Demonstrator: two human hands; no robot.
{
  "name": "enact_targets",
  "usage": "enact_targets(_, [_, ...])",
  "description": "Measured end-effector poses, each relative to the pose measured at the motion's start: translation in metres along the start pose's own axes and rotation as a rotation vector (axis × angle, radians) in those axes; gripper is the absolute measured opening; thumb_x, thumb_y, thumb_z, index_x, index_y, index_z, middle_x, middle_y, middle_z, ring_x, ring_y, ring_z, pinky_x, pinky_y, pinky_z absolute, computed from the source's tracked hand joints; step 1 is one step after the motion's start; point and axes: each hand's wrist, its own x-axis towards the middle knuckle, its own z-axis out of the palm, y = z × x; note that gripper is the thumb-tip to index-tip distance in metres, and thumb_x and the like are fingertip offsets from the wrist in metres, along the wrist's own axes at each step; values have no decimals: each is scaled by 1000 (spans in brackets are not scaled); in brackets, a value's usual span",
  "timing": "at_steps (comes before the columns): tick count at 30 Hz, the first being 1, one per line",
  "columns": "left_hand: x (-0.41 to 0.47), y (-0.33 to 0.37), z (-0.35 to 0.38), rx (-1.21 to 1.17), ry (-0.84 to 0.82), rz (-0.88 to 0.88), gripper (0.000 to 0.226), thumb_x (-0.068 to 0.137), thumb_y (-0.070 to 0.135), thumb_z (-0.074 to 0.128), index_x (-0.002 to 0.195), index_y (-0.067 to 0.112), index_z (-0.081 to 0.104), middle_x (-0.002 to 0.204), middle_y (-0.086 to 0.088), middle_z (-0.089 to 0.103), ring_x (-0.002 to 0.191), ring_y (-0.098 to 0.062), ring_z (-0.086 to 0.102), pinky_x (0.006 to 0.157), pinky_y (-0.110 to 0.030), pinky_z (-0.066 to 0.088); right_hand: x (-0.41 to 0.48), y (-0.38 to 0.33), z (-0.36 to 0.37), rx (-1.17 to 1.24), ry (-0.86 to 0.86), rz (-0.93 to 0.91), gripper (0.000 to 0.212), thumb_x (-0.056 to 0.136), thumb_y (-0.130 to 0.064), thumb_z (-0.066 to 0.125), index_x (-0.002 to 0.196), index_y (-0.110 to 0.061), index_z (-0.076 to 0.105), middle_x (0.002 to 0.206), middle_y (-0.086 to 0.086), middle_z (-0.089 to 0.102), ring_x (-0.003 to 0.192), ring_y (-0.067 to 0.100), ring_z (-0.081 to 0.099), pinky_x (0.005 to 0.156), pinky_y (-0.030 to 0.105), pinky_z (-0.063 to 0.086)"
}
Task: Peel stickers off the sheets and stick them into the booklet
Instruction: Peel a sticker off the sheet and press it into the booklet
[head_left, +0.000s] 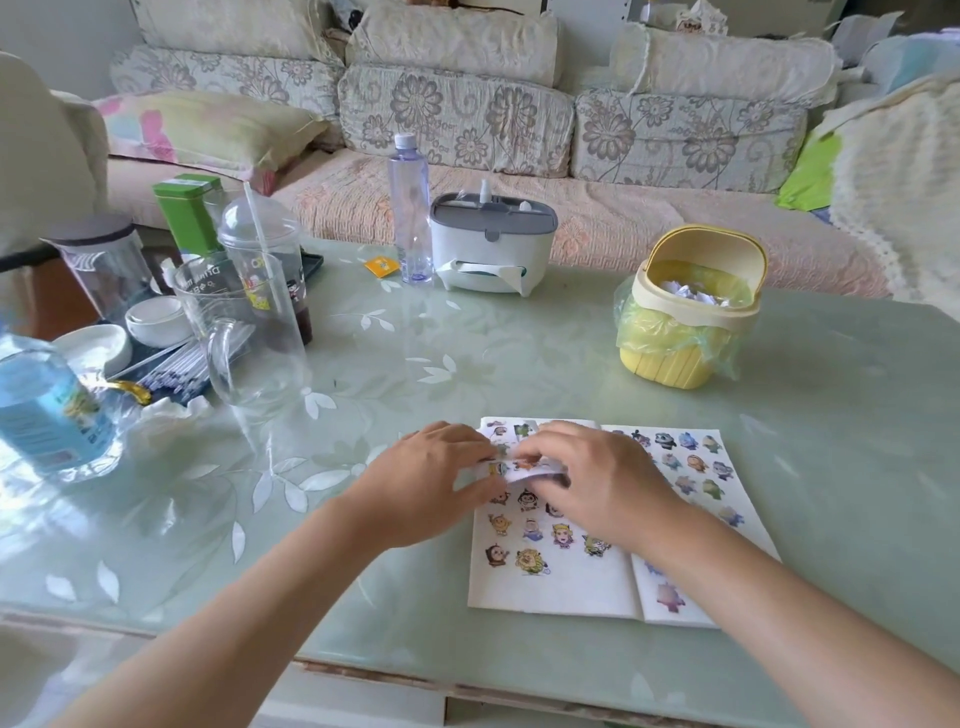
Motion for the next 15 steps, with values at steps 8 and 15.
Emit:
enact_targets(8, [-4,41,-8,-88,392,-196,17,88,45,62,90,28,57,80,16,60,73,-4,52,63,-20,42,5,8,-8,-19,285,-16,19,74,-15,78,81,-29,68,89,-13,62,53,8,46,48,22,38])
enact_targets(15, [-5,84,0,-1130,109,-699,20,94,38,65,95,21,76,88,5,76,61,-12,61,57,-23,42,2,5,-10,-109,453,-126,21,69,-9,82,77,-22,69,82,-8,62,55,12,54,43,26,42])
